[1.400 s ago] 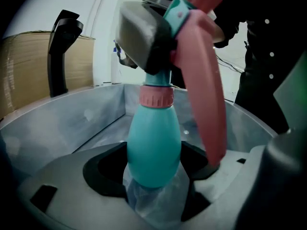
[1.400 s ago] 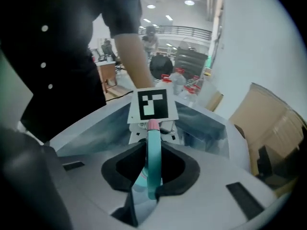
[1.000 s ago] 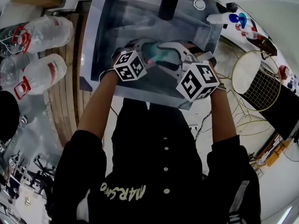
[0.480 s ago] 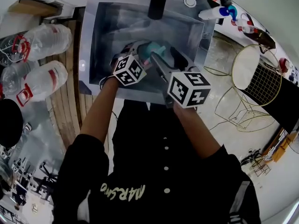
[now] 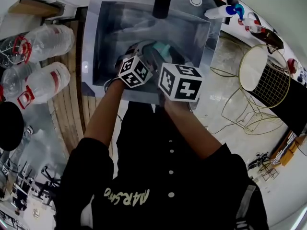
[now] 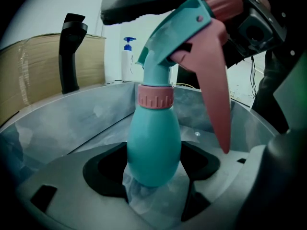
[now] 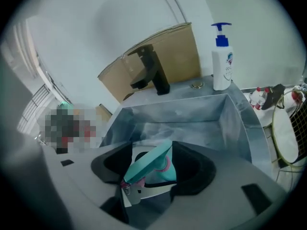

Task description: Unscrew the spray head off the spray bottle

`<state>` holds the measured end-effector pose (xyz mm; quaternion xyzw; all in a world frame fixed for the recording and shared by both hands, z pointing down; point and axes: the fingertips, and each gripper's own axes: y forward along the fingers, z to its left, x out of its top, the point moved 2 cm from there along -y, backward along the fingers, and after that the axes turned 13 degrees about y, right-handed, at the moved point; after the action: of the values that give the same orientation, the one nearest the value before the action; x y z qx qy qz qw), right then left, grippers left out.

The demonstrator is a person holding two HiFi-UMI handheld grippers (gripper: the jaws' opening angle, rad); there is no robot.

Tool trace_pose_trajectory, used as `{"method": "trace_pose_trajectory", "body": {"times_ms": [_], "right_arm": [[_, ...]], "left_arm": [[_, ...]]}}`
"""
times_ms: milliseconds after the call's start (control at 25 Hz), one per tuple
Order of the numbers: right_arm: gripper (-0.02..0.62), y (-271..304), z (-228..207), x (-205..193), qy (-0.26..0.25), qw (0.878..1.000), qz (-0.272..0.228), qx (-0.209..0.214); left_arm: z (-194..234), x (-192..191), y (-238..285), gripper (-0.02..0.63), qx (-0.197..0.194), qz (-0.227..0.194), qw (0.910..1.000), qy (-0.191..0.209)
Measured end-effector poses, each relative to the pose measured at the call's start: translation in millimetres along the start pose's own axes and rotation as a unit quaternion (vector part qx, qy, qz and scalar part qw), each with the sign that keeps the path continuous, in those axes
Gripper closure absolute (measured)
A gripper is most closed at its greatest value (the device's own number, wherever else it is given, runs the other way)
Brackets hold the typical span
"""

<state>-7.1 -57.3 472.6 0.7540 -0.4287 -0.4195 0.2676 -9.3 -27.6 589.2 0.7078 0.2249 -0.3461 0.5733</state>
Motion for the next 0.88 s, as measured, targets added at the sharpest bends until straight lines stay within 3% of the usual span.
{"method": "trace_pose_trajectory", "body": {"times_ms": [120,240,480,640,760,840,880], "right_arm": [[0.330,3,4,-1,-0.055,0.998,0.022,0.021],[0.334,7,9,-1,-0.136,0.988,0.056,0.048],[0.340,11,25,-12,-0.303,0.944,0.113,0.060],[0.392,10,21,-15,-0.421,0.902,0.087,0.043],[0.482,6,16,-14,-0.487,0.867,0.067,0.075],[0.485,4,16,-16,-0.531,0.836,0.073,0.117],[0.489,3,17,-19,-0.561,0.813,0.081,0.137]], "left_arm": [[1,-1,0,0.244,0.001,0.000,1.0000,-0.001],[2,-1,0,0.244,0.002,0.000,1.0000,-0.002],[2,1,1,0.244,-0.001,0.002,1.0000,0.001],[2,1,2,0.244,-0.002,0.001,1.0000,0.000],[3,0,2,0.244,-0.003,-0.001,1.0000,-0.001],[3,0,2,0.244,-0.004,-0.001,1.0000,0.000],[3,1,3,0.244,-0.005,-0.002,1.0000,0.001]]}}
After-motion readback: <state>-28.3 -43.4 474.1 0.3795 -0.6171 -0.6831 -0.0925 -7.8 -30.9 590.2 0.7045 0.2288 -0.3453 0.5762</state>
